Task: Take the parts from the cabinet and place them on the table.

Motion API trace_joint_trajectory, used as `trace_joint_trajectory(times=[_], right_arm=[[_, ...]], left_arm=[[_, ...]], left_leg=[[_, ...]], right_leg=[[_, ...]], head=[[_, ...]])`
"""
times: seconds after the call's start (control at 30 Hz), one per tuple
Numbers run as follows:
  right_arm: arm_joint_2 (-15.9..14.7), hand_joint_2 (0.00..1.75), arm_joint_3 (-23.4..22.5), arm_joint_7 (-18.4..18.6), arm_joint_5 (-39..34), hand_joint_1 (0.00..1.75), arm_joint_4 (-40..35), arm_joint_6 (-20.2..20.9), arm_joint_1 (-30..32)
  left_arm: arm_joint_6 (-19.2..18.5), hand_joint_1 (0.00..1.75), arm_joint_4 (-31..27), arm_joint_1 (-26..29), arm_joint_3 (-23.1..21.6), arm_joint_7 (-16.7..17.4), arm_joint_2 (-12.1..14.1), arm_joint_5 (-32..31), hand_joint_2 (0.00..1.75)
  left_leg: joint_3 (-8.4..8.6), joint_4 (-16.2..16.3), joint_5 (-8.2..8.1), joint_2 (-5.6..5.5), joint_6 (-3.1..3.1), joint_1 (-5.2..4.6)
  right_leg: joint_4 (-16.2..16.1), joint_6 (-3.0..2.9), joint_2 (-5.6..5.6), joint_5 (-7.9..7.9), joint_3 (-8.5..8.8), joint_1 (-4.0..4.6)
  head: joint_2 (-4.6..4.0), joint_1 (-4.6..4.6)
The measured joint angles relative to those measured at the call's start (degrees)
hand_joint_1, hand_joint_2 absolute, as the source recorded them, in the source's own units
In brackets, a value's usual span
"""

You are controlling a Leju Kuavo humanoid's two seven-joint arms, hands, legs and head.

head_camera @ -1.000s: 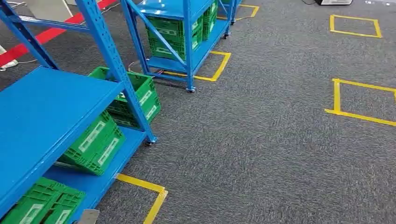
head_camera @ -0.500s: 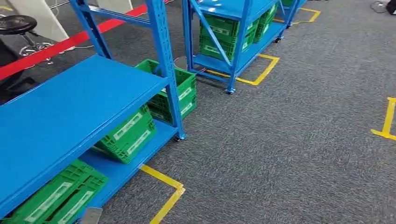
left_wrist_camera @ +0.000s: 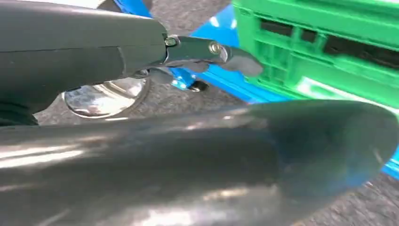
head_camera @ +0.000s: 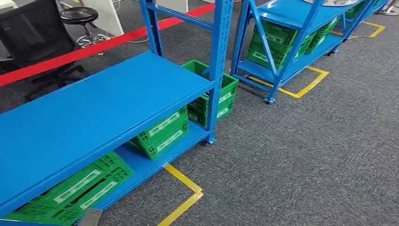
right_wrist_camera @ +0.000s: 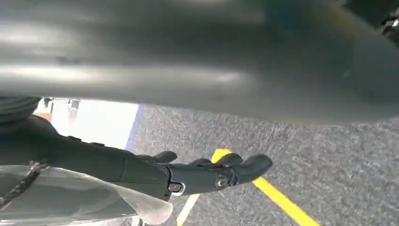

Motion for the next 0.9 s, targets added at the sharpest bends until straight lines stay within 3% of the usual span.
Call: trace_joint_trajectory(times=[0.03,0.07,0.1,0.17,0.2,0.23,0.27,0.3,0.33,0.37,0.4,0.5,0.53,0.57,0.6,0.67,0.7,0.73,0.77,0.8,0.83,0.87,0.9], right_arm=[[0.0,0.00,0.0,0.1,0.1,0.00,0.0,-0.1,-0.1],[0.0,0.00,0.0,0.1,0.1,0.00,0.0,-0.1,-0.1],[0.0,0.00,0.0,-0.1,0.1,0.00,0.0,-0.1,0.1],[0.0,0.00,0.0,-0.2,0.1,0.00,0.0,-0.1,0.5],[0.0,0.00,0.0,-0.1,0.1,0.00,0.1,-0.2,0.6],[0.0,0.00,0.0,0.1,0.1,0.00,0.1,-0.2,0.7],[0.0,0.00,0.0,0.1,0.1,0.00,0.1,-0.2,0.7],[0.0,0.00,0.0,0.1,0.1,0.00,0.1,-0.2,0.7],[0.0,0.00,0.0,0.1,0.1,0.00,0.1,-0.3,0.7],[0.0,0.00,0.0,0.1,0.1,0.00,0.1,-0.2,0.7],[0.0,0.00,0.0,-0.9,0.1,0.00,0.1,-0.3,0.7],[0.0,0.00,0.0,-1.2,0.1,0.00,0.1,-0.3,0.6],[0.2,0.00,0.0,-0.9,0.1,0.00,0.1,-0.3,0.6],[0.2,0.00,0.0,-0.7,0.1,0.00,0.1,-0.3,0.7],[0.2,0.00,0.0,-0.7,0.1,0.00,0.1,-0.3,0.8],[0.2,0.00,0.0,-0.7,0.1,0.00,0.1,-0.4,0.9],[0.2,0.00,0.0,-0.7,0.1,0.00,0.1,-0.4,0.9],[0.2,0.00,0.0,-0.7,0.1,0.00,0.1,-0.4,0.9],[0.2,0.00,0.0,-0.7,0.1,0.00,0.1,-0.4,0.8],[0.2,0.00,0.0,-0.7,0.1,0.00,0.1,-0.4,0.7],[0.2,0.00,0.0,-0.7,0.1,0.00,0.1,-0.4,0.7],[0.3,0.00,0.0,-0.7,0.1,0.00,0.1,-0.4,0.7],[0.4,0.00,0.0,-0.7,0.1,0.00,0.2,-0.4,0.7]], left_arm=[[0.0,0.00,0.0,0.1,0.1,0.0,0.0,-0.1,0.00],[0.1,0.00,0.0,-0.1,0.1,0.0,0.1,0.0,0.00],[0.1,0.00,0.0,-0.3,0.2,0.0,0.1,-0.1,0.00],[0.1,0.00,0.0,-0.4,0.2,0.0,-0.1,-0.2,0.00],[0.1,0.00,0.0,-0.4,0.2,0.0,-0.1,-0.2,0.00],[0.1,0.00,0.0,-0.4,0.2,0.0,-0.1,-0.2,0.00],[0.1,0.00,0.0,-0.4,0.2,0.0,-0.1,-0.2,0.00],[0.1,0.00,0.0,-0.3,0.2,0.0,-0.1,-0.2,0.00],[0.1,0.00,0.0,-0.4,0.2,0.0,-0.1,-0.3,0.00],[0.1,0.00,0.0,-0.4,0.3,0.0,-0.1,-0.3,0.00],[0.1,0.00,0.0,-0.5,0.3,0.0,-0.1,-0.3,0.00],[0.1,0.00,0.1,-0.1,0.5,-0.1,-0.1,-0.2,0.00],[0.0,0.00,0.1,-0.1,0.5,-0.3,0.1,-0.2,0.00],[0.0,0.00,0.1,-0.2,0.5,-0.5,0.0,-0.2,0.00],[0.0,0.00,0.1,-0.5,0.5,-0.7,0.0,-0.2,0.00],[0.0,0.00,0.1,-0.6,0.5,-0.8,-0.1,-0.3,0.00],[0.0,0.00,0.1,-0.6,0.5,-0.8,-0.1,-0.4,0.00],[0.0,0.00,0.1,-0.4,0.5,-0.8,-0.1,-0.4,0.00],[0.0,0.00,0.1,-0.3,0.6,-0.8,-0.1,-0.4,0.00],[0.0,0.00,0.1,-0.3,0.6,-0.8,-0.1,-0.4,0.00],[0.0,0.00,0.1,-0.3,0.6,-0.9,0.0,-0.5,0.00],[0.0,0.00,0.1,-0.3,0.6,-0.9,0.0,-0.5,0.00],[0.0,0.00,0.1,-0.6,0.6,-0.9,0.3,-0.6,0.00]], left_leg=[[0.32,-0.4,0.26,-0.62,0.42,0.38],[0.33,-0.4,0.21,-1.20,0.83,0.45],[0.25,-0.4,0.14,-1.89,1.14,0.46],[0.33,-0.4,-0.04,-3.41,1.40,0.40],[0.47,-0.4,-0.15,-4.35,1.45,0.37],[0.72,-0.4,-0.30,-5.19,1.42,0.38],[1.01,-0.4,-0.50,-6.06,1.25,0.43],[1.45,-0.3,-0.79,-6.96,1.00,0.52],[1.79,-0.2,-1.11,-7.68,0.73,0.59],[1.61,-0.1,-1.37,-8.22,0.34,0.47],[1.26,0.4,-1.46,-8.98,0.02,0.41],[0.81,-0.1,-0.90,-10.75,-1.13,0.85],[0.77,0.1,-1.40,-9.68,-1.40,0.78],[0.26,1.6,-2.34,-5.80,-1.74,0.35],[-1.51,5.2,-4.36,-3.80,-2.00,0.39],[-6.07,14.7,-8.28,-2.89,-2.27,0.56],[-7.59,17.8,-8.85,-2.84,-2.35,0.58],[-7.64,17.8,-7.87,-2.80,-2.31,0.57],[-6.56,15.4,-5.82,-2.72,-2.13,0.53],[-4.39,10.9,-2.98,-2.43,-1.76,0.43],[-1.81,5.6,-0.17,-1.26,-1.05,0.06],[-0.08,2.0,0.32,1.35,-0.05,-0.56],[0.37,1.2,-0.20,3.19,0.63,-1.06]], right_leg=[[0.6,0.36,2.39,-0.93,-0.45,-0.39],[3.0,0.41,5.59,-2.50,-1.58,-0.49],[7.4,0.51,6.96,-4.53,-3.78,-0.55],[17.3,0.65,7.79,-7.85,-9.26,-0.56],[19.9,0.71,7.85,-7.69,-11.42,-0.55],[19.0,0.65,7.86,-5.84,-11.83,-0.56],[16.1,0.53,7.92,-3.14,-11.15,-0.58],[10.7,0.44,8.26,0.65,-9.25,-0.67],[5.6,0.39,9.62,3.73,-7.45,-0.86],[4.1,0.40,13.05,3.09,-6.74,-1.10],[2.3,0.16,13.36,2.61,-5.99,-1.30],[2.8,-0.80,11.67,2.57,-5.58,-0.96],[2.3,-1.19,10.76,2.76,-5.29,-1.31],[2.1,-1.49,10.07,2.62,-4.97,-1.25],[2.0,-2.00,9.00,2.38,-4.78,-1.07],[2.1,-2.58,6.94,1.98,-4.45,-0.76],[2.1,-2.65,6.09,1.81,-4.28,-0.62],[2.1,-2.71,5.35,1.63,-4.00,-0.51],[2.1,-2.70,4.72,1.43,-3.71,-0.41],[2.1,-2.66,4.09,1.22,-3.30,-0.27],[2.0,-2.63,3.41,0.94,-2.80,-0.10],[2.0,-2.54,2.80,0.67,-2.71,-0.07],[2.2,-2.04,2.20,0.24,-2.70,0.39]], head=[[0.00,0.15],[0.00,0.46],[0.00,0.63],[0.00,0.63],[0.00,0.63],[0.00,0.59],[0.00,0.66],[0.00,0.61],[0.00,0.66],[0.00,0.70],[0.00,0.66],[0.00,0.66],[0.00,0.63],[0.00,0.26],[0.00,-0.26],[0.00,-0.17],[0.00,-0.20],[0.00,-0.22],[0.00,-0.24],[0.00,-0.26],[0.00,-0.24],[0.00,-0.22],[0.00,-0.11]])
